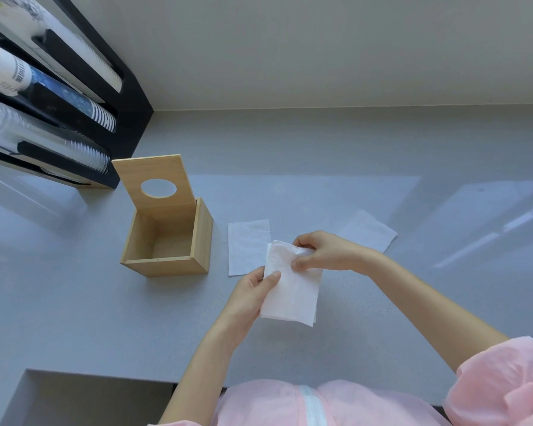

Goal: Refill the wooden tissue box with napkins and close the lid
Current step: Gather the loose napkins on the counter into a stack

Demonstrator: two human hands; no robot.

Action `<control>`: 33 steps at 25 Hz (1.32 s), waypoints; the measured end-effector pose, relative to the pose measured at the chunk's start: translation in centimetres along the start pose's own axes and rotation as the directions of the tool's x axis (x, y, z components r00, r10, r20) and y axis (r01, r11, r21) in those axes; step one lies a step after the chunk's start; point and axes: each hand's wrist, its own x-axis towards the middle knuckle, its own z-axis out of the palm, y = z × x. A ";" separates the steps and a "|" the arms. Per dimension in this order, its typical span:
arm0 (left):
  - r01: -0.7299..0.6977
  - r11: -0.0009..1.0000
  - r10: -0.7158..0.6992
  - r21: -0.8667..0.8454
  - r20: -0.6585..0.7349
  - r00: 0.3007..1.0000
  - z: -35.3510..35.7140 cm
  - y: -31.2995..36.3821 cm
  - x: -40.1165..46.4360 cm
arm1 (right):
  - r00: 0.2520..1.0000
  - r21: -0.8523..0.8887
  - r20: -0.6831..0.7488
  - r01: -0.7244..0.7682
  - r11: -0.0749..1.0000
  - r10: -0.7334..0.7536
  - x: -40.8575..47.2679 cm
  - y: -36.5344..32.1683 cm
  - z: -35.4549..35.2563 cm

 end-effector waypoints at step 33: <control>0.007 0.999 -0.010 -0.036 -0.088 0.996 1.6 1.4 1.1 | 0.743 -0.009 -0.610 -0.354 0.935 0.276 0.3 9.8 -4.0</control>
